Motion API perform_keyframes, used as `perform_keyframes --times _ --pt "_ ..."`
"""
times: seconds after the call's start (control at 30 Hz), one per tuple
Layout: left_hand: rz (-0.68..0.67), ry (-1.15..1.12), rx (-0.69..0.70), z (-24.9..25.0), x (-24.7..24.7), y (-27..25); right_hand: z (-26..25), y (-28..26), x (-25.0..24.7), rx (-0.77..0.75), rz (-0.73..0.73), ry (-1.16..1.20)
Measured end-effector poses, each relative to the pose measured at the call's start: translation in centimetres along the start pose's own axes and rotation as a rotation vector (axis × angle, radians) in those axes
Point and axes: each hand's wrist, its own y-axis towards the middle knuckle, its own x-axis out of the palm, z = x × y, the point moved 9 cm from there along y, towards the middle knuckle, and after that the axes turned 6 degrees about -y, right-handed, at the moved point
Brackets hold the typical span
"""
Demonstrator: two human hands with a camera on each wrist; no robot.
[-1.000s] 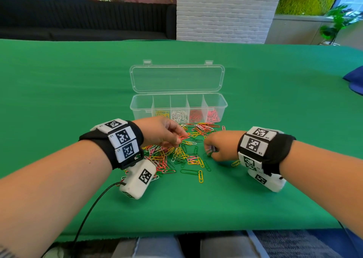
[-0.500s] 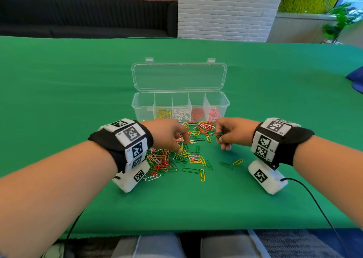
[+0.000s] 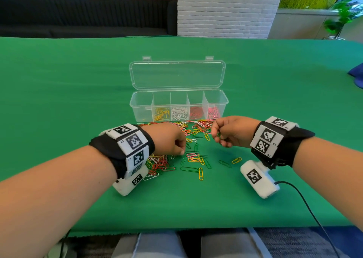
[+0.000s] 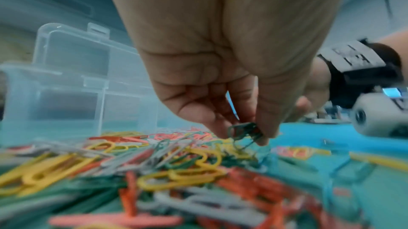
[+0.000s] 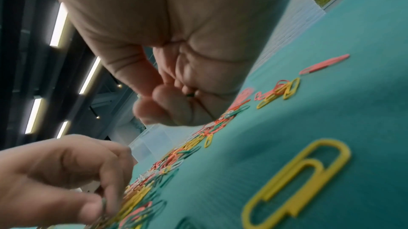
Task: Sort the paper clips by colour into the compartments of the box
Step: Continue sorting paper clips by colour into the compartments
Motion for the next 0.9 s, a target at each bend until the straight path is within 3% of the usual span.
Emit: perform_keyframes --times 0.13,0.2,0.3,0.4,0.47,0.57,0.6,0.9 --pt "0.065 -0.227 -0.03 -0.3 -1.6 -0.4 0.7 -0.2 -0.4 0.084 0.017 -0.078" --pt "0.09 -0.449 -0.072 -0.8 -2.2 -0.5 0.8 -0.3 -0.6 0.101 0.019 -0.177" --pt "0.093 -0.869 -0.17 -1.3 -1.8 -0.3 0.7 -0.9 -0.4 0.065 -0.028 -0.552" --pt "0.041 -0.997 -0.281 -1.7 -0.5 -0.4 0.5 -2.0 0.3 0.045 -0.063 -0.844" --pt "-0.05 -0.859 -0.312 -1.3 0.4 -0.6 0.5 -2.5 1.0 0.047 -0.07 -0.95" --pt "-0.131 -0.259 -0.205 0.3 0.6 -1.0 0.7 -2.4 1.5 0.047 -0.069 -1.04" --pt "-0.135 -0.153 -0.167 1.0 0.7 -1.1 0.7 -2.3 1.6 0.045 -0.066 -1.056" --pt "-0.152 0.026 -0.07 2.9 2.5 -1.1 0.3 -2.4 2.6 -0.014 -0.074 -1.126"
